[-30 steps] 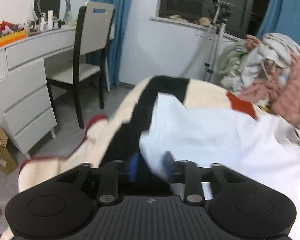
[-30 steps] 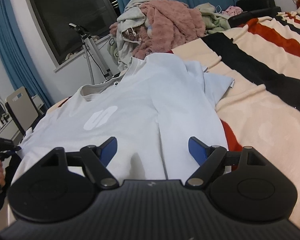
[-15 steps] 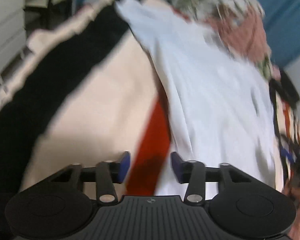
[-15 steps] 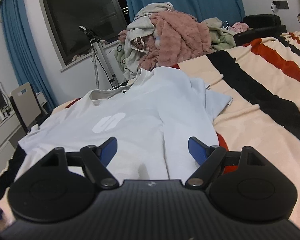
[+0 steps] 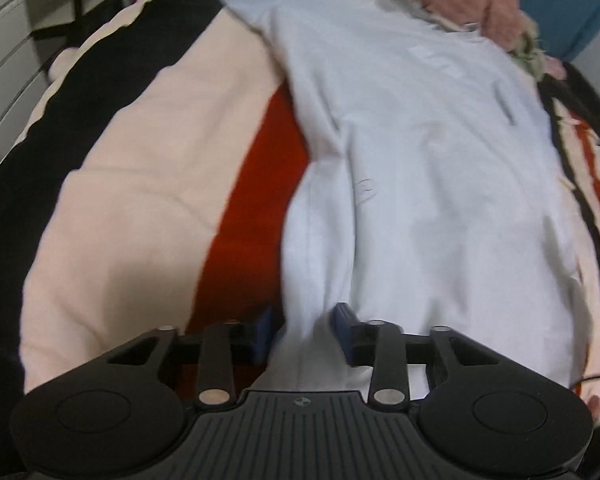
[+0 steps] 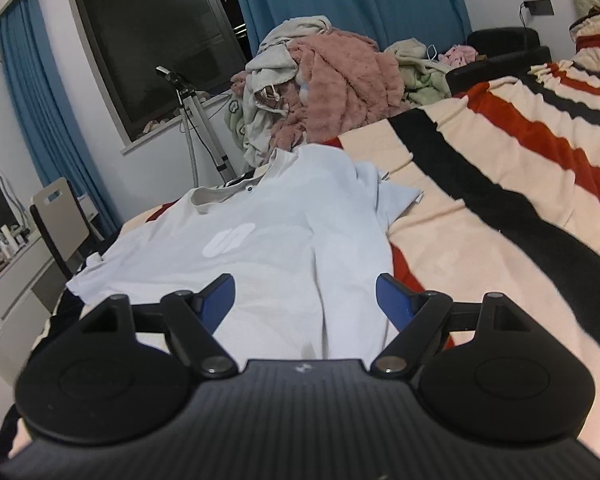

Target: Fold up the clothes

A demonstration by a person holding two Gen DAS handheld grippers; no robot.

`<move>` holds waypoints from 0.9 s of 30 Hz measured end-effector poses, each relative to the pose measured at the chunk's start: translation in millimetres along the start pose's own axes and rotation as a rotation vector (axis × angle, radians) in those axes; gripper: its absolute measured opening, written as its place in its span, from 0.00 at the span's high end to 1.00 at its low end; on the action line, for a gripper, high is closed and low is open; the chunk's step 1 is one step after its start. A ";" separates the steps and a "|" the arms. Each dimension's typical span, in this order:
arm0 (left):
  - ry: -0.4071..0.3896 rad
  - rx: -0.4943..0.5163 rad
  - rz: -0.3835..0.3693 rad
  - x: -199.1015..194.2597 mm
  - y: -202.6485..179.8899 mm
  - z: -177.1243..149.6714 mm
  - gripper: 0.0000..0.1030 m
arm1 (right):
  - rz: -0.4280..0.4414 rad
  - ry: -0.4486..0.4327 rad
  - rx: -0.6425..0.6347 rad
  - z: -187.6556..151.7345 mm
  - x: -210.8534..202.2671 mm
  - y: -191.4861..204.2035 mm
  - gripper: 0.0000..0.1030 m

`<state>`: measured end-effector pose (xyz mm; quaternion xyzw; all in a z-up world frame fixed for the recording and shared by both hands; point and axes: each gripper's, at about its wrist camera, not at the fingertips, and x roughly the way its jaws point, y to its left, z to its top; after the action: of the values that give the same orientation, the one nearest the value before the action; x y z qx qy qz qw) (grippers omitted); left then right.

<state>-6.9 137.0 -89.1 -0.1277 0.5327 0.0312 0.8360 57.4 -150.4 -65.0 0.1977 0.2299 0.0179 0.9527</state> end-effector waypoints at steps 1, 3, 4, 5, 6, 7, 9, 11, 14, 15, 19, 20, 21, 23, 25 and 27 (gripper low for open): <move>0.006 0.008 0.003 -1.7 -0.1 0.3 0.94 | 0.001 0.005 -0.005 -1.2 -0.5 1.1 0.23; 0.008 0.009 -0.001 -8.6 1.5 1.6 0.96 | 0.000 0.012 -0.022 -2.1 -2.0 2.5 0.23; 0.012 -0.002 -0.004 -15.1 8.3 4.8 0.96 | 0.001 0.012 -0.032 -2.4 -3.1 3.7 0.23; 0.015 -0.013 -0.007 -21.5 15.0 8.0 0.96 | 0.003 0.011 -0.037 -2.7 -5.1 4.4 0.23; 0.019 -0.029 0.001 -27.0 23.2 12.0 0.96 | 0.006 0.009 -0.036 -2.7 -6.9 4.2 0.23; 0.026 -0.054 0.023 -30.9 33.5 17.5 0.96 | 0.010 0.007 -0.036 -2.8 -8.5 4.0 0.23; 0.038 -0.105 0.068 -38.7 54.2 28.5 0.99 | 0.015 0.004 -0.030 -2.7 -9.6 2.9 0.23; 0.027 -0.125 0.141 -48.2 71.7 42.1 1.00 | 0.019 0.005 -0.022 -2.2 -8.4 2.6 0.23; 0.003 -0.145 0.098 -58.9 88.6 48.6 0.97 | 0.027 0.011 -0.012 -1.4 -4.0 3.5 0.23; -0.004 -0.142 0.075 -61.9 90.7 49.8 0.92 | 0.032 0.013 -0.012 -1.5 -3.5 4.0 0.23; -0.032 -0.072 -0.057 -71.7 74.8 48.6 0.58 | 0.047 0.009 -0.003 -0.5 -3.7 4.4 0.23; -0.065 -0.053 -0.052 -74.8 67.3 49.2 0.50 | 0.049 0.007 0.003 0.1 -3.6 4.9 0.23; -0.090 -0.057 -0.051 -73.7 62.2 51.9 0.38 | 0.051 0.006 0.006 0.6 -3.2 5.2 0.23; -0.127 -0.092 -0.077 -64.9 54.6 60.6 0.31 | 0.053 0.005 0.003 0.3 -2.5 7.3 0.23; -0.134 -0.133 -0.117 -47.4 47.7 77.9 0.31 | 0.052 0.008 -0.002 -0.5 -1.6 8.9 0.23; -0.162 -0.169 -0.123 -29.8 42.6 95.2 0.33 | 0.048 0.014 -0.005 -1.9 -0.8 9.2 0.23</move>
<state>56.3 204.1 -32.0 -0.2274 0.4502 0.0349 0.8628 56.4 -141.3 -62.7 0.2005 0.2316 0.0429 0.9509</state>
